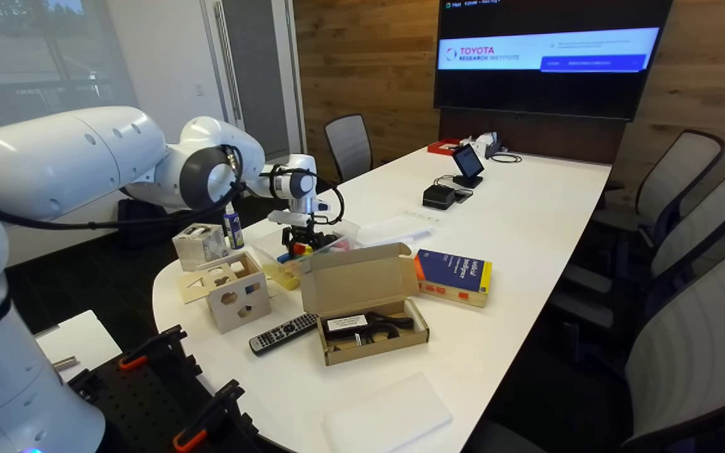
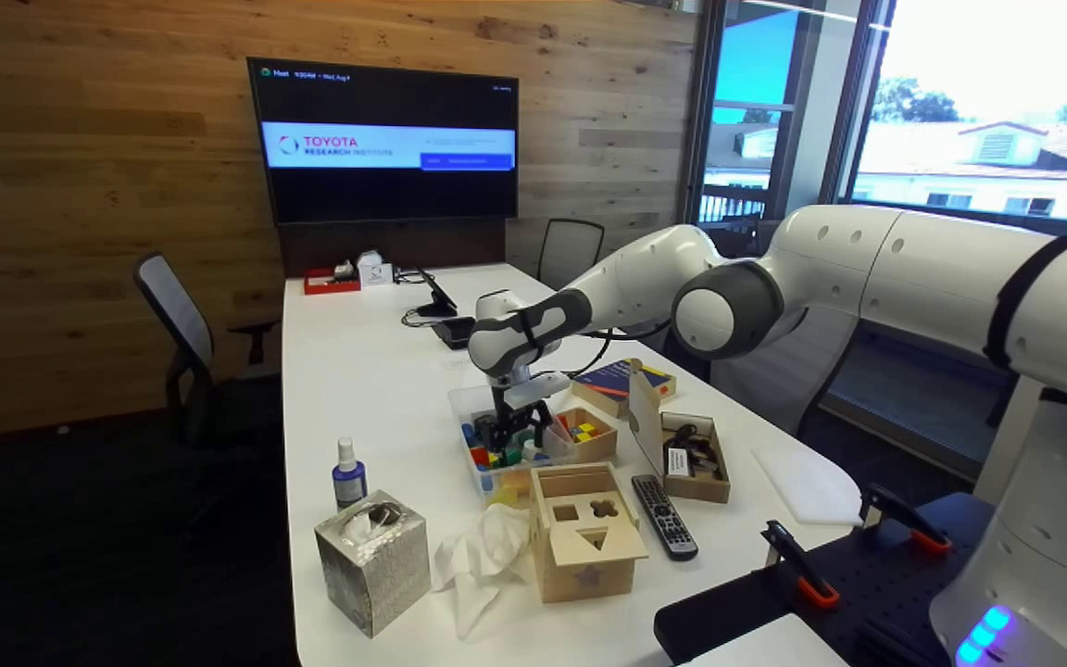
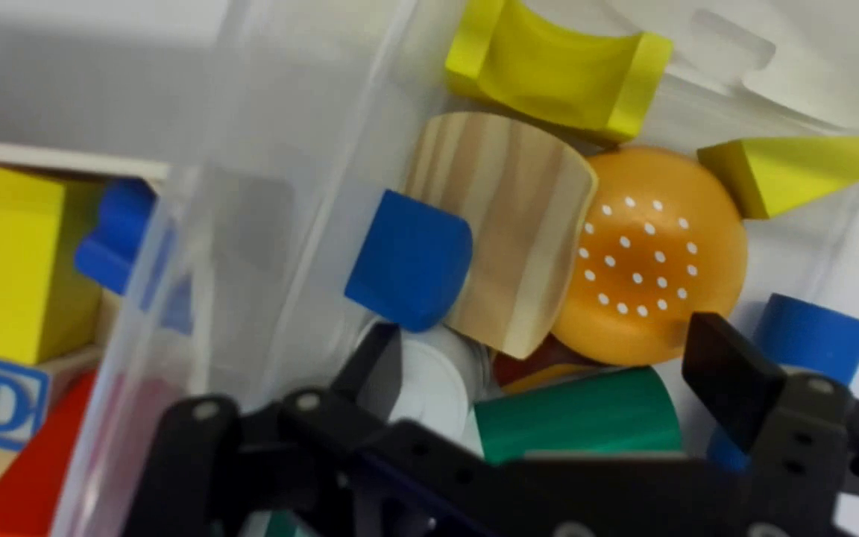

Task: Put the green block in the wooden box.

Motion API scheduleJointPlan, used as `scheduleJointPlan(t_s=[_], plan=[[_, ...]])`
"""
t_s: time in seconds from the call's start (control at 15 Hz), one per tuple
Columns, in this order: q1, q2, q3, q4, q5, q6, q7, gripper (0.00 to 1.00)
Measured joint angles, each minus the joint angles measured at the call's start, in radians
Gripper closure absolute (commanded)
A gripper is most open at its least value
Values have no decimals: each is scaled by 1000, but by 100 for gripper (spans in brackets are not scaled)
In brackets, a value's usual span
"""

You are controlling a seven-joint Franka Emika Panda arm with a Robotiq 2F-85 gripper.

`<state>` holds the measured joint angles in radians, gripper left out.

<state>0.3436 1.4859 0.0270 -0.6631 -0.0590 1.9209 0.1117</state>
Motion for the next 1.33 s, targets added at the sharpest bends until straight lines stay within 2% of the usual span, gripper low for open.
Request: scheduleJointPlan(t_s=[0.27,0.33,0.4,0.47,0.8,1.0,1.07,1.33], plan=[[-8,-1,0,3,0,-116,16,0],[-7,-1,0,6,0,-146,21,25],[-6,-2,0,9,0,-174,32,26],[-5,-2,0,9,-1,-197,37,32],[-6,-1,0,9,-1,-308,53,73],[-5,-2,0,10,-1,-322,53,95],[-4,-2,0,10,-1,-322,53,100],[-2,-2,4,19,1,-322,53,100]])
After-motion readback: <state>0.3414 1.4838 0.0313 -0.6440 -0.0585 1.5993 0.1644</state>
